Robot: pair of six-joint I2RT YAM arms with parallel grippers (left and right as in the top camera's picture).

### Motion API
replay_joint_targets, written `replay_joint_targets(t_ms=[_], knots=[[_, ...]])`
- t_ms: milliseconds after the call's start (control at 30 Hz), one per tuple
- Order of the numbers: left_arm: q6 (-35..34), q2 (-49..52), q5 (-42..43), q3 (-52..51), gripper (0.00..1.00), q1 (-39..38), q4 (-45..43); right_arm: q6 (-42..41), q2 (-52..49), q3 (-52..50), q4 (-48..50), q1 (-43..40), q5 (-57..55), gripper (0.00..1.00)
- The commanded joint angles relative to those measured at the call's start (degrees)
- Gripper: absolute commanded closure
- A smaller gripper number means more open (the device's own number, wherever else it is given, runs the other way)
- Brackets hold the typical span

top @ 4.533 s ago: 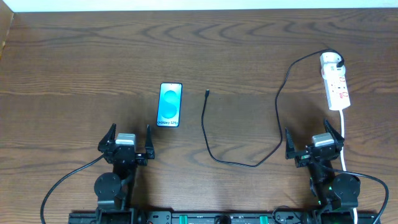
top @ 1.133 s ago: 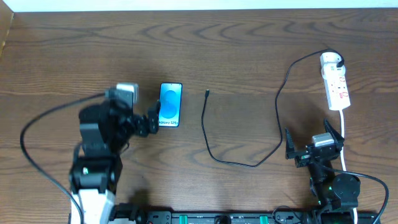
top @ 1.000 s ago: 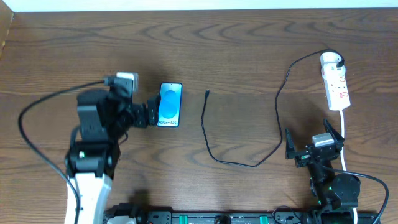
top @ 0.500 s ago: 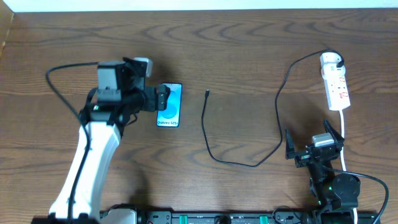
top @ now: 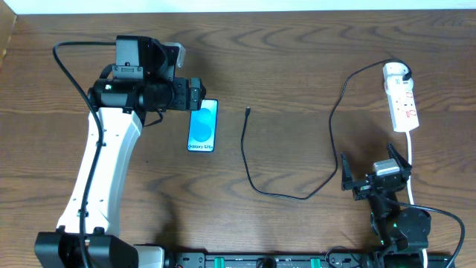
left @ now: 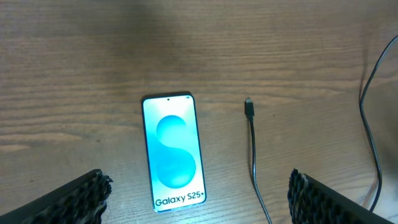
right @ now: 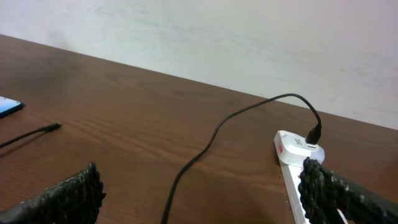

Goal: Plug charger to phone and switch on socket
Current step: 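Move the left gripper forward over the Galaxy phone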

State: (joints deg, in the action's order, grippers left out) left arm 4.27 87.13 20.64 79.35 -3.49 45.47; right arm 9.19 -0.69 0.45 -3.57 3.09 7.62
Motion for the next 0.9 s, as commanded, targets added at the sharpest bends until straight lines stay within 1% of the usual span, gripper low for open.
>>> replay_joint_targets(t_ms=[0, 267, 333, 433, 567, 867], knots=[[-0.3, 0.5, -0.7, 0.8, 0.07, -0.1, 1.0, -1.0, 0.3, -0.1, -0.1, 0.3, -0.4, 0.01], [-0.9, 0.7, -0.9, 0.8, 0.07, -0.2, 0.8, -1.0, 0.3, -0.1, -0.1, 0.3, -0.4, 0.01], [-3.7, 0.8, -4.7, 0.8, 0.07, -0.3, 0.7, -1.0, 0.3, -0.1, -0.1, 0.3, -0.4, 0.01], [-5.9, 0.7, -9.9, 0.8, 0.07, -0.9, 0.8, -1.0, 0.3, -0.1, -0.1, 0.3, -0.4, 0.01], [-7.9, 0.9, -12.2, 0.8, 0.07, -2.2, 0.8, -1.0, 0.3, -0.1, -0.1, 0.3, -0.4, 0.01], [-9.2, 3.6, -15.2, 1.4, 0.07, -4.5, 2.8, -1.0, 0.3, -0.1, -0.1, 0.3, -0.4, 0.01]])
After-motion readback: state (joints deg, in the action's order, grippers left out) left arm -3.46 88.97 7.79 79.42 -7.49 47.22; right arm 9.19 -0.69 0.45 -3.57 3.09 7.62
